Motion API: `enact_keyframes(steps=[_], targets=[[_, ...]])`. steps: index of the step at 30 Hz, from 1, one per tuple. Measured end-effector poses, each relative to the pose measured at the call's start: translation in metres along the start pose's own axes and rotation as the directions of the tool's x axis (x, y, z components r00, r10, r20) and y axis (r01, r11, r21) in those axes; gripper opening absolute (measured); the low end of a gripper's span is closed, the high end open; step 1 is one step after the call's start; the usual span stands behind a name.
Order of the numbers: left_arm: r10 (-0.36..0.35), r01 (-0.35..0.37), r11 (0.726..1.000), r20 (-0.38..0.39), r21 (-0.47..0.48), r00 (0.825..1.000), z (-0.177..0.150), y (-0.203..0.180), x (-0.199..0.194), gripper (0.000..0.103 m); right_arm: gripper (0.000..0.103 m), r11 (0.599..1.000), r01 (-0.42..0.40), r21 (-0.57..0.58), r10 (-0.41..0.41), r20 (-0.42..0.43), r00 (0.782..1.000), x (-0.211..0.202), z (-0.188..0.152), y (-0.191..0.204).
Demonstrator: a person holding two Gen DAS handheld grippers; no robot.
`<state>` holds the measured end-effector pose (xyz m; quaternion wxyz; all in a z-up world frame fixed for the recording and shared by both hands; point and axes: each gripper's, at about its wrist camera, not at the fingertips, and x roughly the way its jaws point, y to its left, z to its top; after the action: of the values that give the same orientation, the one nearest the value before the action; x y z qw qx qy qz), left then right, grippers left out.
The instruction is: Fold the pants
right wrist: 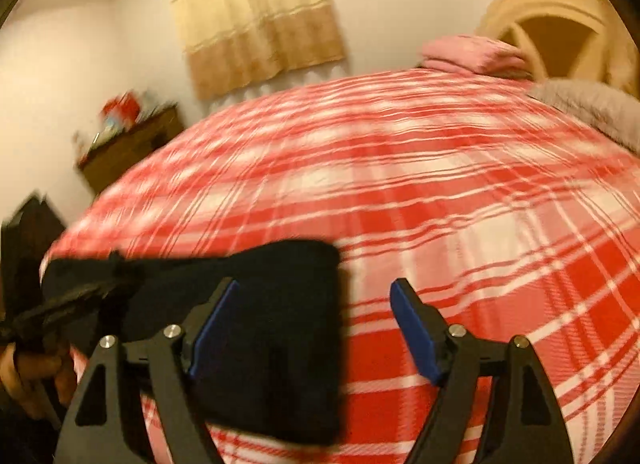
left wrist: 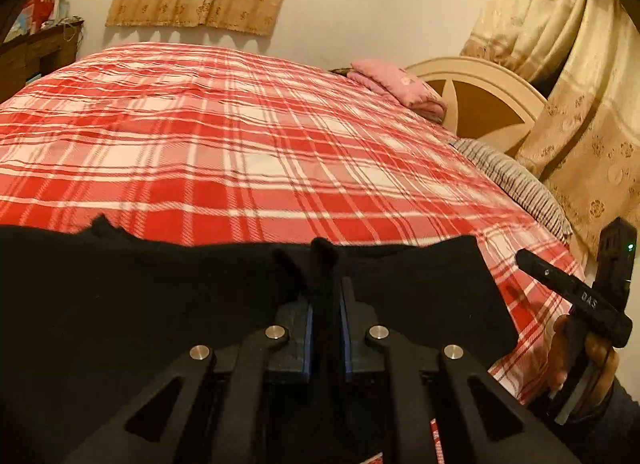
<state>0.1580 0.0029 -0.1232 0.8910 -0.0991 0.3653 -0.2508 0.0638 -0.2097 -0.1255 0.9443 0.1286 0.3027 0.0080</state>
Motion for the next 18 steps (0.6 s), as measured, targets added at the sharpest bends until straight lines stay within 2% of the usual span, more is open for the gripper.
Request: enact_keyframes(steps=[2,4,6,7,8,12,16,18], targets=[[0.011,-0.011,1.0,0.01,-0.02,1.0,0.004,0.008,-0.004,0.01,0.082,0.998,0.024,0.064,-0.026,0.031,0.999,-0.005,0.005,-0.016],[0.021,-0.022,1.0,-0.015,-0.02,1.0,0.003,0.013,-0.001,0.01,0.082,0.995,0.03,0.095,-0.035,0.053,0.998,-0.009,0.008,-0.022],[0.073,-0.074,0.997,-0.048,-0.014,0.996,0.001,0.016,0.004,0.01,0.083,0.995,0.023,0.098,-0.029,0.06,0.998,-0.01,0.01,-0.024],[0.072,-0.073,0.997,-0.042,-0.027,0.997,0.0,0.018,0.003,0.01,0.083,0.996,0.008,0.086,-0.013,0.055,0.998,-0.009,0.009,-0.021],[0.062,-0.064,0.997,-0.035,-0.041,0.997,0.001,0.021,0.001,0.01,0.083,0.998,-0.009,0.065,0.006,0.046,0.999,-0.008,0.008,-0.016],[0.104,-0.104,0.994,-0.047,-0.017,0.993,-0.001,0.023,0.002,0.011,0.084,0.996,-0.081,-0.043,0.082,0.018,0.996,-0.003,0.0,0.011],[0.123,-0.123,0.992,-0.056,-0.01,0.991,-0.005,0.023,0.011,0.012,0.085,0.975,-0.128,-0.182,0.126,-0.024,0.992,0.0,-0.012,0.041],[0.138,-0.138,0.99,-0.052,-0.004,0.989,-0.008,0.02,0.013,0.017,0.085,0.96,-0.154,-0.233,0.141,-0.072,0.987,0.006,-0.02,0.053]])
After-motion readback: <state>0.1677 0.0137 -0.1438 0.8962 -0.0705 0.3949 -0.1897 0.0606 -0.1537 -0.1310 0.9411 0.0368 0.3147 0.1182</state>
